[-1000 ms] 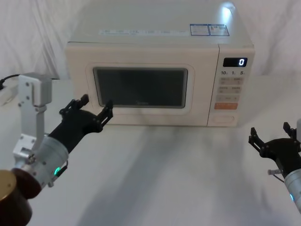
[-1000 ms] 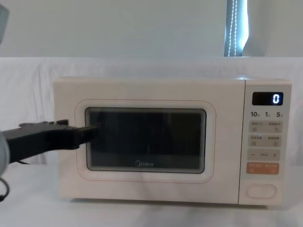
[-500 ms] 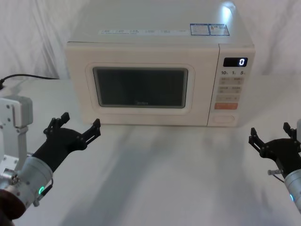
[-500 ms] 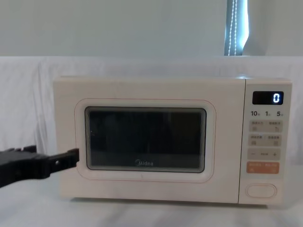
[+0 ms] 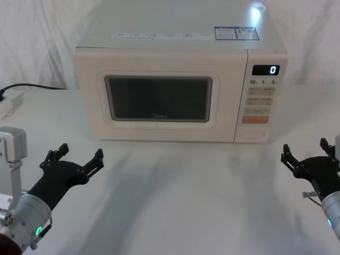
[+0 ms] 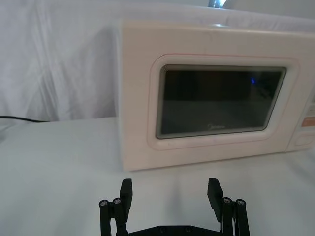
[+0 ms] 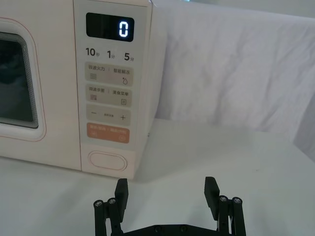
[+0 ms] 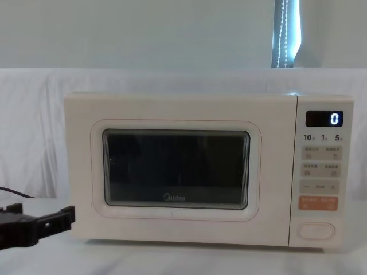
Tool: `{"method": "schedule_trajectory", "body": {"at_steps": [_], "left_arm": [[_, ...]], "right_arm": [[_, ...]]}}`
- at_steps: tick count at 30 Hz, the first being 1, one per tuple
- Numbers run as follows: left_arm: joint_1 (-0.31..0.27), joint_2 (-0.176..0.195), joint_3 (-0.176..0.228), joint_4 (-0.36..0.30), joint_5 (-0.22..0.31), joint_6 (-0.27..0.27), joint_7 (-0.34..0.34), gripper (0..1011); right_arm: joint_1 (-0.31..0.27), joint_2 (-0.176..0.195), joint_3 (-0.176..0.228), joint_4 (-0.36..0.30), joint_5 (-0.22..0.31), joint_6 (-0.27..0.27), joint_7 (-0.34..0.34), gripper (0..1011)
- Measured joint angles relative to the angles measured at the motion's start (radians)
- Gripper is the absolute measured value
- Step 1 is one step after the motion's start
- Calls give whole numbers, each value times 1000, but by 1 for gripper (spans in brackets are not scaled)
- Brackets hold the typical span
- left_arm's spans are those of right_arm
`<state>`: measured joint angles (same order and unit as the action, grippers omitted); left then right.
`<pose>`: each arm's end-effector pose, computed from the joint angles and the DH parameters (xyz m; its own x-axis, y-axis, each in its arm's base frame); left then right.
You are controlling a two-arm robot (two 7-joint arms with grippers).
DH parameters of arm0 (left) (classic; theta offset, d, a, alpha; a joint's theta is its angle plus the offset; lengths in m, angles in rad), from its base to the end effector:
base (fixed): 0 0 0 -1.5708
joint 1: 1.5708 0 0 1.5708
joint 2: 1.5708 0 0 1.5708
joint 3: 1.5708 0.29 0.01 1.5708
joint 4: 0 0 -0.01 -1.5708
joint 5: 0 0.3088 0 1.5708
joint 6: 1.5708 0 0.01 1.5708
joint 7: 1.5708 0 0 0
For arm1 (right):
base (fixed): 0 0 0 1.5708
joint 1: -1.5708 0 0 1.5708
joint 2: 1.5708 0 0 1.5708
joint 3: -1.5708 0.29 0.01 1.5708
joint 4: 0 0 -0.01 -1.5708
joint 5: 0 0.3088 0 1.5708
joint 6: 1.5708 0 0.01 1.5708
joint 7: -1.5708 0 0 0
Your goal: Press the button to open the microwave door with one hand; close the microwave door with the other hand.
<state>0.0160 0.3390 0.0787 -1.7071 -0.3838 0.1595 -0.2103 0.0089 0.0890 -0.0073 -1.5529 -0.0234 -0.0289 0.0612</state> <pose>0.3221 0.0610 -0.2573 0.3267 0.9432 -0.0599 -0.9419 0.3302 0.0616 0.3313 -0.0248 -0.3015 0.0679 -0.9913 0.1132 0.9975 0.0697 0.0122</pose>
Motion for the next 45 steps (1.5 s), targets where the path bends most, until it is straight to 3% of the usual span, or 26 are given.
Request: {"method": "schedule_trajectory", "body": {"at_steps": [45], "left_arm": [[3, 2, -2, 2, 0, -2, 1, 1001]], "right_arm": [[0, 0, 0, 0, 0, 0, 0, 1002]]}}
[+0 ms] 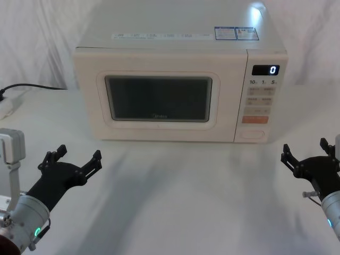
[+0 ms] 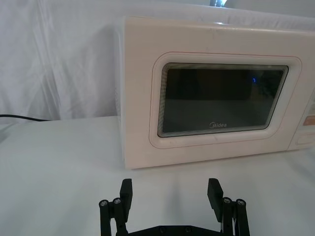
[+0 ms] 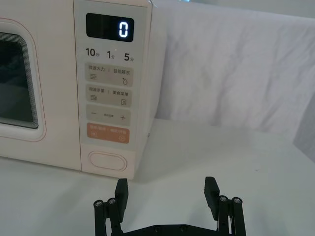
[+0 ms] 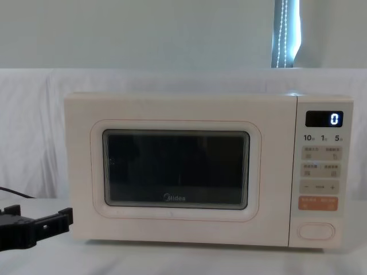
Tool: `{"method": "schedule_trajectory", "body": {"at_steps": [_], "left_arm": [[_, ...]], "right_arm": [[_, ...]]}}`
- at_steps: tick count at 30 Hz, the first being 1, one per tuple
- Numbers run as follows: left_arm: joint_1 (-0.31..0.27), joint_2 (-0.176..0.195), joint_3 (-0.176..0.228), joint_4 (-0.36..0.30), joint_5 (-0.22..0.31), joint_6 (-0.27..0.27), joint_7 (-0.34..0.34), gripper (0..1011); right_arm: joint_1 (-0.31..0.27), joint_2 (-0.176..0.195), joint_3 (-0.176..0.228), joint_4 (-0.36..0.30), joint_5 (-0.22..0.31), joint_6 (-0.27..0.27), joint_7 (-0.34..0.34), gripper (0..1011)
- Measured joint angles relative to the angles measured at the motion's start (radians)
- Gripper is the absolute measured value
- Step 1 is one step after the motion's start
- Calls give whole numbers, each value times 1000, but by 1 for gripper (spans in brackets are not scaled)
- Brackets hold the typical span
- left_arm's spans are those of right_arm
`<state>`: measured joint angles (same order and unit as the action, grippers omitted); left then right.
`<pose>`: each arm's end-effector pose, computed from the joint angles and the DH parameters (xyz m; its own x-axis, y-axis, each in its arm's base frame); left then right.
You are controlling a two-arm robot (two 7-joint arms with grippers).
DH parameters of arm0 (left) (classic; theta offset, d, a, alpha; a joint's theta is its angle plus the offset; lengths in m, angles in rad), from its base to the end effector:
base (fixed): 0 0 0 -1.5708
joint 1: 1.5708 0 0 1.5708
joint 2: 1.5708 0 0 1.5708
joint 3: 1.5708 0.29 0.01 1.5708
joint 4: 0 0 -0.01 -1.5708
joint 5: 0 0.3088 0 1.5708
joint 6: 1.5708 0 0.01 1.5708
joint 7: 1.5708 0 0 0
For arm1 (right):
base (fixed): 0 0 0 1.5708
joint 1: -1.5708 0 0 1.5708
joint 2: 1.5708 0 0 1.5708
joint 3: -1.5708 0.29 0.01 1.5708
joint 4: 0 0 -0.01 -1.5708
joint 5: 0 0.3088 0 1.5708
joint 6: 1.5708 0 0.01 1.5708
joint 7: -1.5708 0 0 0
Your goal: Press the button to open the microwave door with one hand; close the microwave door with the other hand.
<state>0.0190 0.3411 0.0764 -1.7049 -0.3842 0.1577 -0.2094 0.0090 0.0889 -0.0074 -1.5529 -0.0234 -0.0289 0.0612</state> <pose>0.3215 0.0625 -0.2586 0.3230 0.9446 -0.0591 -0.9430 0.3265 0.0646 0.3313 -0.0247 -0.3015 0.0679 -0.9913 0.1131 0.9975 0.0698 0.0123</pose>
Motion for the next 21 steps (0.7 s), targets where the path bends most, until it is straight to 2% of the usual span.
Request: {"method": "schedule_trajectory", "body": {"at_steps": [21], "left_arm": [[0, 0, 0, 0, 0, 0, 0, 1001]], "right_arm": [[0, 0, 0, 0, 0, 0, 0, 1002]]}}
